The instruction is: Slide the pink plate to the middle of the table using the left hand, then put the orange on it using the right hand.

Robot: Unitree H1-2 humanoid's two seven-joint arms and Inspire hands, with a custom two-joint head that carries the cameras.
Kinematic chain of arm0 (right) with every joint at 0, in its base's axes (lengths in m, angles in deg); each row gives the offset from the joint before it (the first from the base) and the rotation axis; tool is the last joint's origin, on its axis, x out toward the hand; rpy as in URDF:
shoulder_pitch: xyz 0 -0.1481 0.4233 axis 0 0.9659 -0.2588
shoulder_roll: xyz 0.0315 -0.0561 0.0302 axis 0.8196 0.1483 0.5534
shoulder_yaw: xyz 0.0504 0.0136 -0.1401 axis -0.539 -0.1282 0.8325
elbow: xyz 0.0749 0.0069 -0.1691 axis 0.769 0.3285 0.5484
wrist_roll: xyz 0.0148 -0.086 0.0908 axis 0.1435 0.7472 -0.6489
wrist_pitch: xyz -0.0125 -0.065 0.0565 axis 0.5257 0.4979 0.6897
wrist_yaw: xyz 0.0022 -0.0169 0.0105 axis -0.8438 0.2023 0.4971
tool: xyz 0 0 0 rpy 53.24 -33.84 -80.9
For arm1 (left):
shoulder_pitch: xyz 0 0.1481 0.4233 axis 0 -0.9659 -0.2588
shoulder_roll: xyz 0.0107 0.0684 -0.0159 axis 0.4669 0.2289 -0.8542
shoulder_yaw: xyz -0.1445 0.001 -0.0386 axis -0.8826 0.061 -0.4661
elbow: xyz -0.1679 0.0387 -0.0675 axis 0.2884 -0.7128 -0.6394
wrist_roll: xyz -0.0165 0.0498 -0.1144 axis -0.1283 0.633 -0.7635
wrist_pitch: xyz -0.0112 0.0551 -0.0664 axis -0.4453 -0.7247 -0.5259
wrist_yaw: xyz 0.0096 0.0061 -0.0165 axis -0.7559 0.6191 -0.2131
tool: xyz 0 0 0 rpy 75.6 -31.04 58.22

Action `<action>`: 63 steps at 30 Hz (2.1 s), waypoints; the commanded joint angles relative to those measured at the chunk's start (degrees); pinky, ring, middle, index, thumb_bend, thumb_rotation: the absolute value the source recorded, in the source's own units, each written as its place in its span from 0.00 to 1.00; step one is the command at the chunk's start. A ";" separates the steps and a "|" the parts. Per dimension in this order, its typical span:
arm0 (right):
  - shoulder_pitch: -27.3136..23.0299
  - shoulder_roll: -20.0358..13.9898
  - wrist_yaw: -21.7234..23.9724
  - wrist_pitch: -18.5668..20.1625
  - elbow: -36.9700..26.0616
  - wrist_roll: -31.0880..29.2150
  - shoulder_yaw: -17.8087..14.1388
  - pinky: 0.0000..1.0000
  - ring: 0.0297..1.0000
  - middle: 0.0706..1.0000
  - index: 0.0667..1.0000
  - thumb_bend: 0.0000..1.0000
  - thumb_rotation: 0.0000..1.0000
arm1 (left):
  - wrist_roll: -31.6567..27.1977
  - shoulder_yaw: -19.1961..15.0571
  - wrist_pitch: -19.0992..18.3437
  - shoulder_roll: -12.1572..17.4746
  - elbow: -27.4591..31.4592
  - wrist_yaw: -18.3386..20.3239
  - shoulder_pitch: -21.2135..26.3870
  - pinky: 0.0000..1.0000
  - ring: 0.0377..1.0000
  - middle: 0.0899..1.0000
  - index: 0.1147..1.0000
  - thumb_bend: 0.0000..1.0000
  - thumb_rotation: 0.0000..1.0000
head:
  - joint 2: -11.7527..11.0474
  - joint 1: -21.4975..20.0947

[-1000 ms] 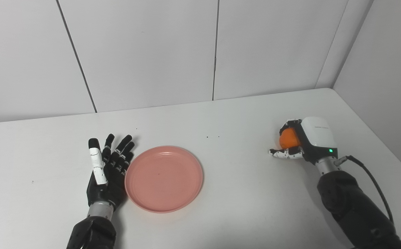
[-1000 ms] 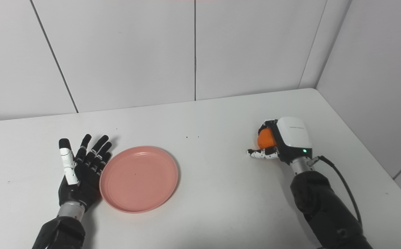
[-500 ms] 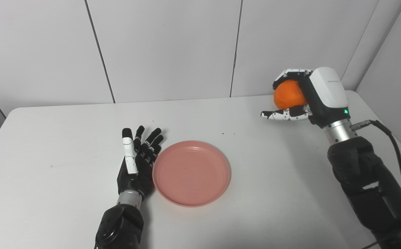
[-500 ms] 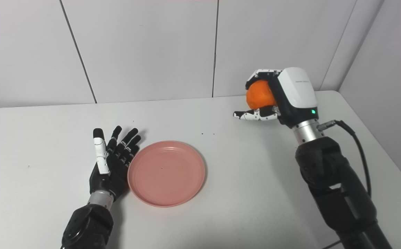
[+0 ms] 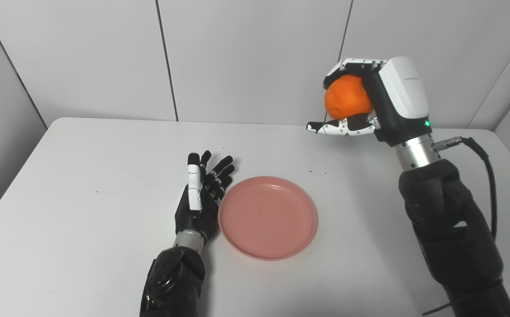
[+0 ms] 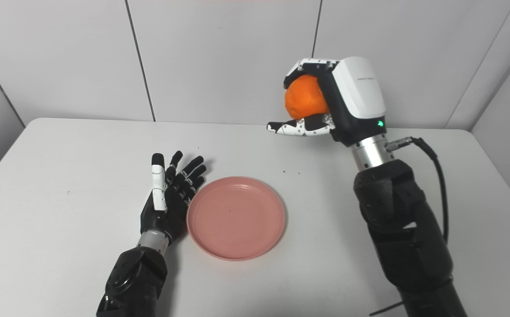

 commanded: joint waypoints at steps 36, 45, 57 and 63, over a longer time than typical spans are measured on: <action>7.57 5.10 3.69 -5.93 6.56 5.23 13.70 0.16 0.18 0.22 0.21 0.67 0.21 | 0.28 -0.90 -3.61 -0.38 -0.93 -1.65 0.39 1.00 0.89 0.84 1.00 0.98 0.92 | 1.35 -2.02; 8.10 4.44 2.57 -6.94 11.81 6.54 14.07 0.15 0.18 0.22 0.23 0.68 0.19 | -0.33 -1.00 -3.65 -0.56 -0.97 -1.24 0.27 1.00 0.88 0.83 1.00 0.97 0.91 | 1.63 -2.01; 7.17 3.19 1.86 -6.81 16.98 8.47 14.28 0.21 0.24 0.28 0.28 0.68 0.35 | -0.95 -1.09 -3.70 -1.02 -0.82 -1.32 -0.11 1.00 0.88 0.82 1.00 0.98 0.90 | 1.86 -1.99; 7.57 2.78 4.83 -6.49 15.68 5.99 13.43 0.40 0.42 0.46 0.52 0.88 0.68 | -0.41 -0.36 -3.12 -0.68 -0.66 -1.28 -0.40 0.98 0.88 0.84 1.00 0.96 0.91 | 1.87 -1.94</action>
